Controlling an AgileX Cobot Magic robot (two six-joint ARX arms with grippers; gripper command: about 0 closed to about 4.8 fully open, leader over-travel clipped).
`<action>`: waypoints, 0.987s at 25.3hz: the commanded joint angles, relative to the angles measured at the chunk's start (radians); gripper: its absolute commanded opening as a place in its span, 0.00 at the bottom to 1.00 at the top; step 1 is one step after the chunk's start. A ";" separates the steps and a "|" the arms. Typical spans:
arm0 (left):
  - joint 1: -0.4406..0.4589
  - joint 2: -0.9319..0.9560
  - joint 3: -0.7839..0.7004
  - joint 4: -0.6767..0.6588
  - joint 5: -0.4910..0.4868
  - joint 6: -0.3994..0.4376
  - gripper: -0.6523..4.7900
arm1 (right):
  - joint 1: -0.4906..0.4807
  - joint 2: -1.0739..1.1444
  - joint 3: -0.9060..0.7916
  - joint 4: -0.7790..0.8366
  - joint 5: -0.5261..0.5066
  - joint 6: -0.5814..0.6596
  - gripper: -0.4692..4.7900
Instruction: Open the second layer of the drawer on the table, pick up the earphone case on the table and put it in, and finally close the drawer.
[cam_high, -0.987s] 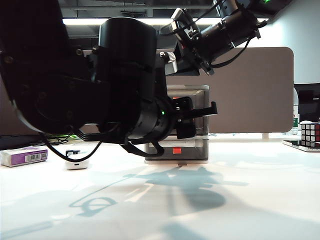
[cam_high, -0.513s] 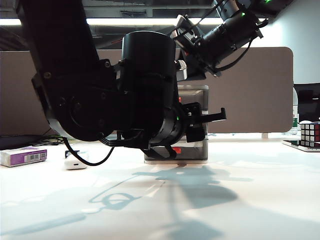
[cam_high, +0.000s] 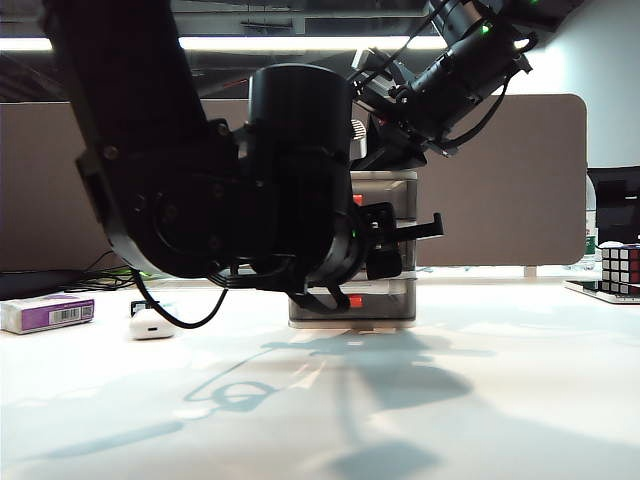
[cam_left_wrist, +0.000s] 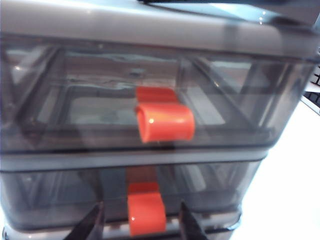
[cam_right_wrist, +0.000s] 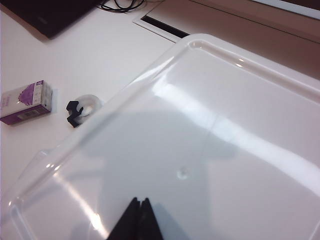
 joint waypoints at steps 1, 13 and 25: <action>0.003 0.021 0.023 0.001 0.004 0.002 0.46 | 0.001 0.000 -0.002 -0.040 0.002 -0.005 0.08; -0.005 0.031 0.040 0.010 -0.017 -0.001 0.46 | 0.002 0.000 -0.002 -0.046 0.003 -0.005 0.08; -0.019 0.031 0.040 0.018 -0.087 0.001 0.46 | 0.002 0.000 -0.002 -0.051 0.003 -0.005 0.08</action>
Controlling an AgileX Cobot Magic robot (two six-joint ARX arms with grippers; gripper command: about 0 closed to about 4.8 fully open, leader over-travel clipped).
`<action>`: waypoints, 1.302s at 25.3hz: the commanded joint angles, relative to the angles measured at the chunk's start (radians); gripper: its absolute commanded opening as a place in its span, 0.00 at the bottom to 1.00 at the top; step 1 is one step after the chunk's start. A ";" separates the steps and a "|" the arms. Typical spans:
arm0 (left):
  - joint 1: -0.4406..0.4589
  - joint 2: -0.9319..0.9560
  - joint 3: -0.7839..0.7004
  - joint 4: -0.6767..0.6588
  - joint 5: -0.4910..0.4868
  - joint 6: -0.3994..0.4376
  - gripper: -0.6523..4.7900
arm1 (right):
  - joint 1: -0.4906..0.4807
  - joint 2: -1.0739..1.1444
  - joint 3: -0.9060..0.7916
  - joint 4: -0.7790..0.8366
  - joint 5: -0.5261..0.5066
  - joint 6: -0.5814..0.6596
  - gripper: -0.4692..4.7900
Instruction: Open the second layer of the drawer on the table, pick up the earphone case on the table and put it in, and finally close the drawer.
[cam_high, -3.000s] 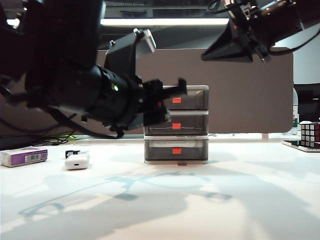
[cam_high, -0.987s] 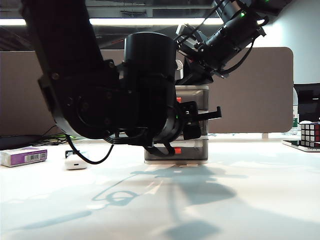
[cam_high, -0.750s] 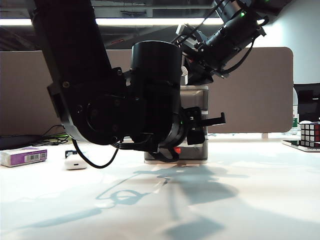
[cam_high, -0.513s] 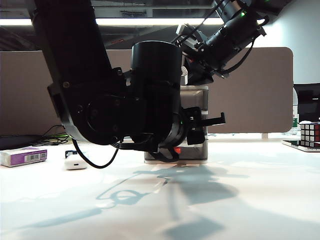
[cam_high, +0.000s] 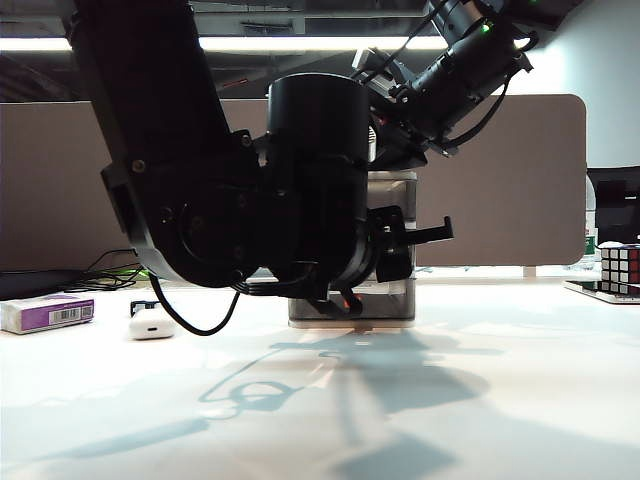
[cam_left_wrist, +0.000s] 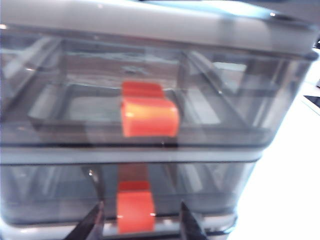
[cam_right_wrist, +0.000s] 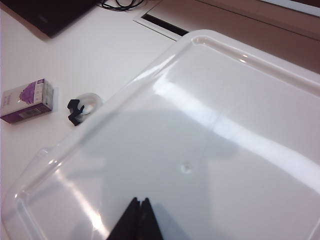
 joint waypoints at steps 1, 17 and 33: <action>-0.003 -0.002 0.000 0.013 -0.032 0.002 0.46 | 0.002 0.002 -0.002 -0.044 0.005 -0.003 0.08; -0.002 -0.002 0.000 0.013 -0.007 -0.002 0.25 | 0.002 0.002 -0.003 -0.045 0.005 -0.003 0.08; -0.003 -0.002 0.001 0.011 0.019 -0.001 0.11 | 0.002 0.002 -0.003 -0.052 0.005 -0.003 0.08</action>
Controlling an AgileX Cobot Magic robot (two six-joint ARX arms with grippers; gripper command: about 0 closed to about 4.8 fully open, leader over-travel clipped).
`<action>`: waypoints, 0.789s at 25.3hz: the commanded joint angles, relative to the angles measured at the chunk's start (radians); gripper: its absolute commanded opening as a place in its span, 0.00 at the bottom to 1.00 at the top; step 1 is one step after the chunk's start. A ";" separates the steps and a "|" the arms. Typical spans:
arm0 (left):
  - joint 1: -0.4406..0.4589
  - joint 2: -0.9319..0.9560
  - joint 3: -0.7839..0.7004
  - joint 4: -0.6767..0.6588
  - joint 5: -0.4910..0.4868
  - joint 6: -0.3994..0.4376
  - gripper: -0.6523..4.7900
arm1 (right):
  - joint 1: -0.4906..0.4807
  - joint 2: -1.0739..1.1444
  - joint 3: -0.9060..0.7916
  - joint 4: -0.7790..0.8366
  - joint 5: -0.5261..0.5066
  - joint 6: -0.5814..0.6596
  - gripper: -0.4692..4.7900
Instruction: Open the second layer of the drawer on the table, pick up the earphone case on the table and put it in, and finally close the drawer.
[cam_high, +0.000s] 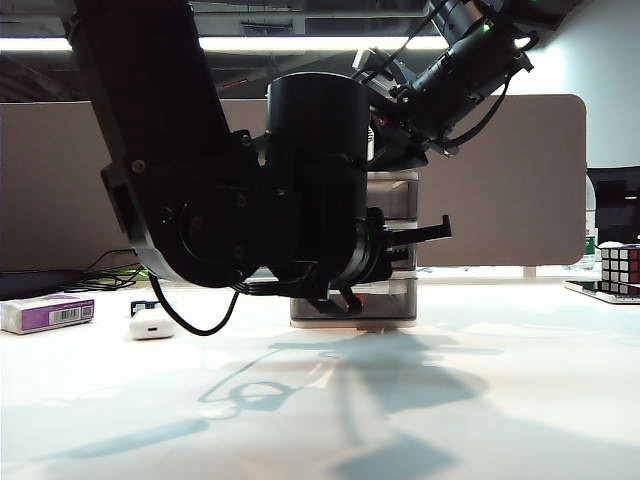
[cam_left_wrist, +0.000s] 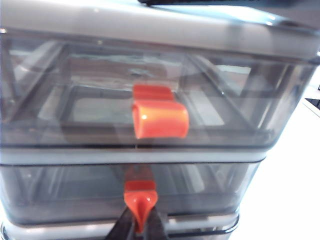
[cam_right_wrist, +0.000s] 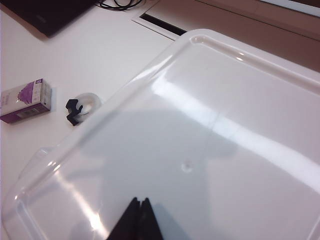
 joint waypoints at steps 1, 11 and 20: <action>-0.006 -0.002 0.002 -0.002 0.012 0.000 0.11 | 0.002 0.006 -0.004 -0.053 0.002 -0.003 0.08; -0.080 -0.003 0.000 -0.051 0.001 0.041 0.11 | 0.002 0.026 -0.004 -0.073 -0.005 -0.003 0.08; -0.116 -0.043 -0.063 -0.056 -0.078 0.008 0.11 | 0.002 0.026 -0.004 -0.084 -0.005 -0.003 0.08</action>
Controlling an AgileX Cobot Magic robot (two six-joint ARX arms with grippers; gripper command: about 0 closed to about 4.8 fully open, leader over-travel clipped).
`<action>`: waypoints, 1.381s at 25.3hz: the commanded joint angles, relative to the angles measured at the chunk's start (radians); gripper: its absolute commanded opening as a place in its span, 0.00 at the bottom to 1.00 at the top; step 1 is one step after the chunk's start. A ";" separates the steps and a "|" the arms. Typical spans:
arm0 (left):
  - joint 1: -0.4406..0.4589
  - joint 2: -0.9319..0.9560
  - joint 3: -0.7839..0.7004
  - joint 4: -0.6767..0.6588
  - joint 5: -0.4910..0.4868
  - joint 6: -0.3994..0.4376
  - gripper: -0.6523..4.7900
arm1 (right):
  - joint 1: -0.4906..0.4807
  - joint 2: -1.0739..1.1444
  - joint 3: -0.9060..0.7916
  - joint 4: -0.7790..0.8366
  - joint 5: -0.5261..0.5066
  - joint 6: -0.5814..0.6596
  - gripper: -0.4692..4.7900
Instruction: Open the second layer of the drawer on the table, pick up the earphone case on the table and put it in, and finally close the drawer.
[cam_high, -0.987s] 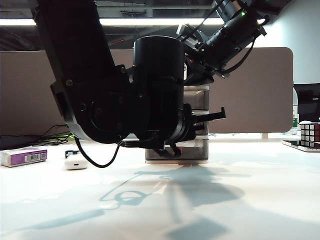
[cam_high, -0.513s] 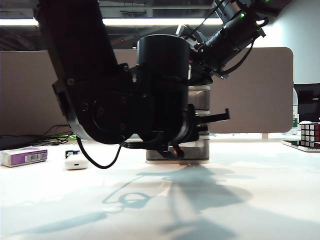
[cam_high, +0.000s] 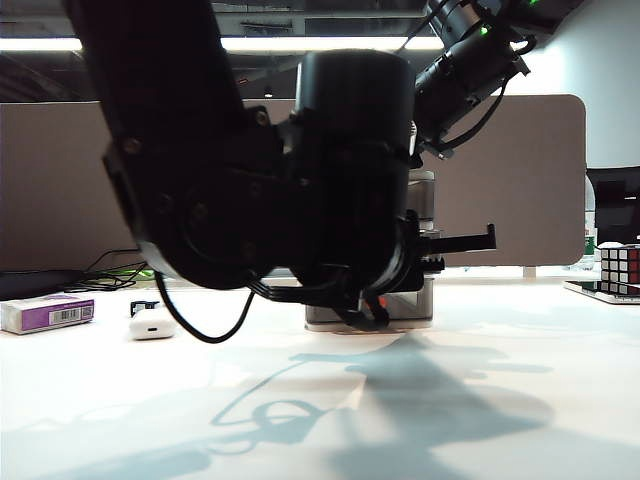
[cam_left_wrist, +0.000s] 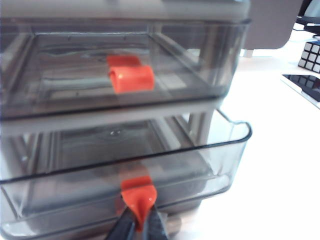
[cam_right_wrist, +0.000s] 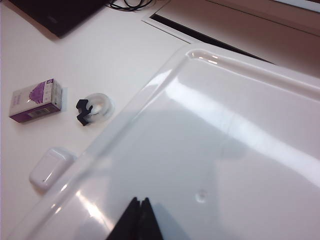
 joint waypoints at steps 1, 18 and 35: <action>-0.013 -0.028 -0.041 -0.018 -0.011 -0.044 0.11 | 0.001 0.013 -0.010 -0.077 0.018 -0.003 0.08; -0.143 -0.093 -0.120 -0.046 -0.108 -0.065 0.11 | 0.002 0.013 -0.010 -0.089 0.017 -0.003 0.08; -0.254 -0.511 -0.475 -0.097 -0.174 -0.048 0.46 | 0.001 0.013 -0.010 -0.106 0.017 -0.003 0.08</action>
